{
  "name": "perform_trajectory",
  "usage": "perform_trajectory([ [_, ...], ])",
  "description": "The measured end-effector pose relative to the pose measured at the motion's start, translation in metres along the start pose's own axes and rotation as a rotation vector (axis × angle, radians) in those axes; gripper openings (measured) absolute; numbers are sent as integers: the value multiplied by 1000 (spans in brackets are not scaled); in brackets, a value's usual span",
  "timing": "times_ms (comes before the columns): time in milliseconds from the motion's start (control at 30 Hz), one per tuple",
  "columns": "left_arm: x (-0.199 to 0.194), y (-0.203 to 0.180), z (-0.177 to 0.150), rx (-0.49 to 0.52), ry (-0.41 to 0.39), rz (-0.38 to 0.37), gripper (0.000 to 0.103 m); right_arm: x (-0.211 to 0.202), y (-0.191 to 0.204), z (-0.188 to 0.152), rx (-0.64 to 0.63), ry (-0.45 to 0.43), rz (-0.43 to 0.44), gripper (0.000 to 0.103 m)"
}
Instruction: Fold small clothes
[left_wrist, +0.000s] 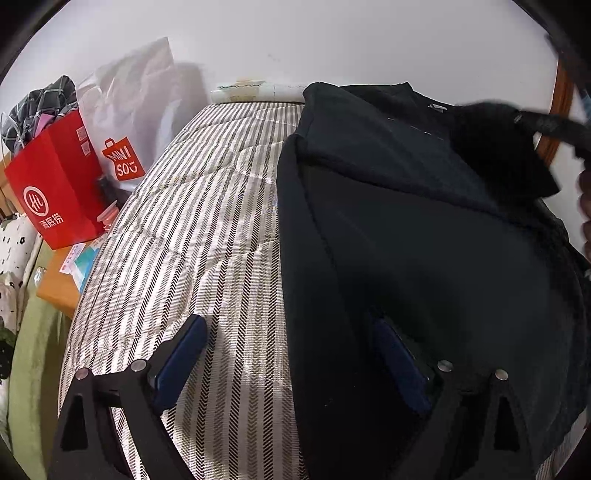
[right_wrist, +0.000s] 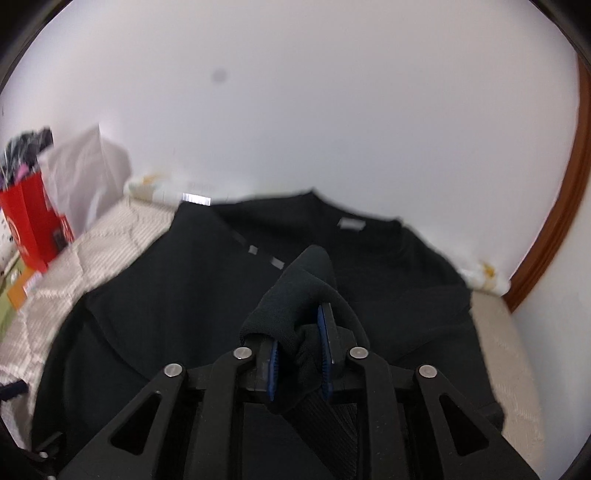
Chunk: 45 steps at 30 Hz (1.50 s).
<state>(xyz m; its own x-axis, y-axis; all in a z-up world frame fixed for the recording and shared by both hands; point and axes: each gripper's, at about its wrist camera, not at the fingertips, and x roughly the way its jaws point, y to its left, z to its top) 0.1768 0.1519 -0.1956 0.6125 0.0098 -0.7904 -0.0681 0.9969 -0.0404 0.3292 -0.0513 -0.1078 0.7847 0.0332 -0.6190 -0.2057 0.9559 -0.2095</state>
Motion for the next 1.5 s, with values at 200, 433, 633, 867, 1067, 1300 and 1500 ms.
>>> perform_trajectory([
  [200, 1, -2, 0, 7, 5, 1, 95, 15, -33, -25, 56, 44, -100, 92],
  [433, 1, -1, 0, 7, 6, 0, 96, 9, -33, -46, -41, 118, -91, 93],
  [633, 1, -2, 0, 7, 6, 1, 97, -57, -38, -67, -54, 39, -16, 93],
  [867, 2, -3, 0, 9, 10, -2, 101, -85, -78, -103, 52, 0, -67, 93],
  [1067, 2, -3, -1, 9, 10, -2, 102, -71, -129, -143, 159, 54, -97, 93],
  [1300, -5, -4, 4, -18, 43, -20, 100, -61, -171, -170, 243, 109, -80, 93],
  [1500, -30, -58, 34, 67, -27, -83, 101, -42, -195, -192, 335, 161, -50, 93],
])
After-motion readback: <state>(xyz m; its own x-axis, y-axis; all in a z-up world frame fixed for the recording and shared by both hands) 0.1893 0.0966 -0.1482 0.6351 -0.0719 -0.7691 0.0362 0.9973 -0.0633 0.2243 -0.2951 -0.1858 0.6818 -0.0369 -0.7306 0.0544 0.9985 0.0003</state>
